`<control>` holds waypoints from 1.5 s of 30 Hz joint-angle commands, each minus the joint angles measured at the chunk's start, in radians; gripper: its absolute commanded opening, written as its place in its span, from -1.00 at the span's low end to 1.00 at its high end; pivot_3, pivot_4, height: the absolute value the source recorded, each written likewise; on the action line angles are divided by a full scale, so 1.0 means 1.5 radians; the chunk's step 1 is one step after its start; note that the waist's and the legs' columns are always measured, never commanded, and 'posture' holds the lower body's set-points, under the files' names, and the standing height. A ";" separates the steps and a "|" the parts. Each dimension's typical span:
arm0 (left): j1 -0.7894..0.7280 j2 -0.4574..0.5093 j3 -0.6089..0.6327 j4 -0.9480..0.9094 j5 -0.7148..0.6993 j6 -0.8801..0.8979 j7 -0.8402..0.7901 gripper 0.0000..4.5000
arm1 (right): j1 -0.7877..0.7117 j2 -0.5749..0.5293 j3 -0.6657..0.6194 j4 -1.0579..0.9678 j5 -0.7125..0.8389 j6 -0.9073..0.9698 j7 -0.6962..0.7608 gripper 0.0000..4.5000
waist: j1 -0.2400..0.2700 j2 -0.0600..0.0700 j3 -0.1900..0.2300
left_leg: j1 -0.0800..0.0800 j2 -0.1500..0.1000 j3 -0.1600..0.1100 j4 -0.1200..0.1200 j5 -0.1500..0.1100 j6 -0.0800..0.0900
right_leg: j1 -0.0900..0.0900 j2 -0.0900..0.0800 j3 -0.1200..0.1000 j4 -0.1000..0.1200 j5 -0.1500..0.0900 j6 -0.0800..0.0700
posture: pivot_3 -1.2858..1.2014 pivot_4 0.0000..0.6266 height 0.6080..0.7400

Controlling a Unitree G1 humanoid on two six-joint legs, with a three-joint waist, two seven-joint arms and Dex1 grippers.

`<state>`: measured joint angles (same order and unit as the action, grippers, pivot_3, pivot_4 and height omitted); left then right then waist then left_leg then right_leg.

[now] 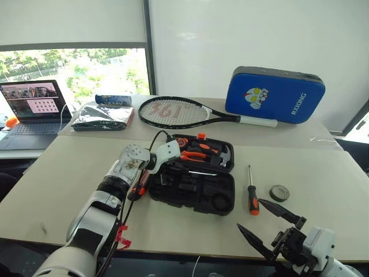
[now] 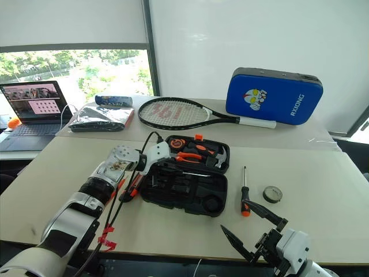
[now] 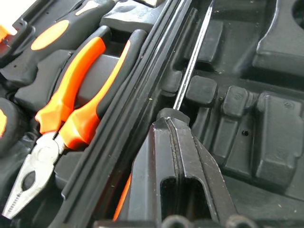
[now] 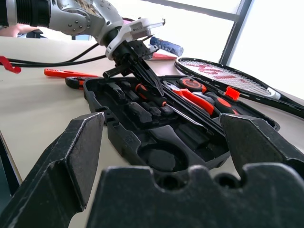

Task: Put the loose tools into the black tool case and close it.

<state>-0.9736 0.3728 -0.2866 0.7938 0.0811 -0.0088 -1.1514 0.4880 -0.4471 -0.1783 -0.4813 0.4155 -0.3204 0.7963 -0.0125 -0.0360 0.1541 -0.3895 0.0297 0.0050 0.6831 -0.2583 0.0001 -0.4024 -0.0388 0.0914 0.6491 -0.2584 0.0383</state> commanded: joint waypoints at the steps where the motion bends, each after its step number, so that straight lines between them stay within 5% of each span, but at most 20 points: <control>1: -0.011 -0.008 -0.010 0.023 0.021 0.000 0.014 -0.98 | -0.001 -0.004 -0.016 -0.022 0.007 -0.006 -0.010 1.00 | 0.000 0.000 0.000 | 0.000 0.000 0.000 0.000 0.000 0.000 | 0.000 0.000 0.000 0.000 0.000 0.000 | 0.03 -0.52 1.00; 14: 0.000 -0.037 -0.027 0.056 0.046 -0.004 0.027 -0.98 | -0.005 -0.002 -0.011 -0.023 0.000 -0.006 -0.021 1.00 | 0.003 0.000 0.000 | 0.001 0.000 0.000 0.000 0.000 0.000 | 0.002 0.000 0.000 0.000 0.000 0.000 | 0.03 -0.52 1.00; 20: 0.032 0.006 0.068 -0.010 -0.056 -0.049 -0.013 -0.98 | 0.012 -0.003 -0.050 -0.041 0.027 0.014 -0.051 1.00 | -0.001 0.000 0.000 | 0.002 0.000 0.000 0.000 0.000 0.000 | 0.003 0.000 0.000 0.000 0.000 0.000 | 0.03 -0.52 1.00; 23: 0.077 0.056 0.127 -0.077 -0.147 -0.039 -0.112 -0.69 | 0.045 -0.010 -0.089 -0.050 0.059 0.035 -0.055 1.00 | -0.007 0.000 0.000 | 0.000 0.001 0.001 -0.001 0.000 0.000 | -0.001 0.000 0.001 0.001 0.000 0.000 | 0.03 -0.52 1.00; 34: 0.390 0.278 0.318 -0.265 -0.336 -0.009 -0.276 0.96 | 0.187 0.025 -0.170 -0.042 0.047 0.080 -0.091 1.00 | -0.003 0.001 0.000 | 0.002 0.002 0.001 -0.002 0.000 0.000 | 0.000 -0.001 0.001 0.000 0.000 -0.001 | 0.03 -0.52 1.00; 38: 0.523 0.300 0.372 -0.340 -0.363 -0.013 -0.267 0.98 | 0.201 0.020 -0.169 -0.078 0.010 0.204 -0.179 1.00 | -0.001 0.001 0.000 | 0.002 0.003 0.002 -0.002 0.000 0.000 | 0.000 -0.002 0.001 0.000 -0.001 -0.001 | 0.03 -0.52 1.00; 45: 0.568 0.271 0.389 -0.436 -0.402 0.015 -0.201 0.98 | -0.017 -0.087 -0.131 -0.169 0.162 0.555 -0.322 1.00 | -0.003 0.001 0.000 | 0.003 0.004 0.004 -0.002 0.002 0.000 | 0.000 -0.003 0.003 0.000 -0.001 -0.001 | 0.03 -0.52 1.00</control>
<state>-0.1180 0.7767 0.2796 0.1728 -0.4997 0.0052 -1.4686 0.4822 -0.5609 -0.3684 -0.7098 0.6034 0.4055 0.3627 -0.0176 -0.0350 0.1536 -0.3841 0.0344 0.0119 0.6801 -0.2543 0.0007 -0.4024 -0.0428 0.0959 0.6492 -0.2581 0.0394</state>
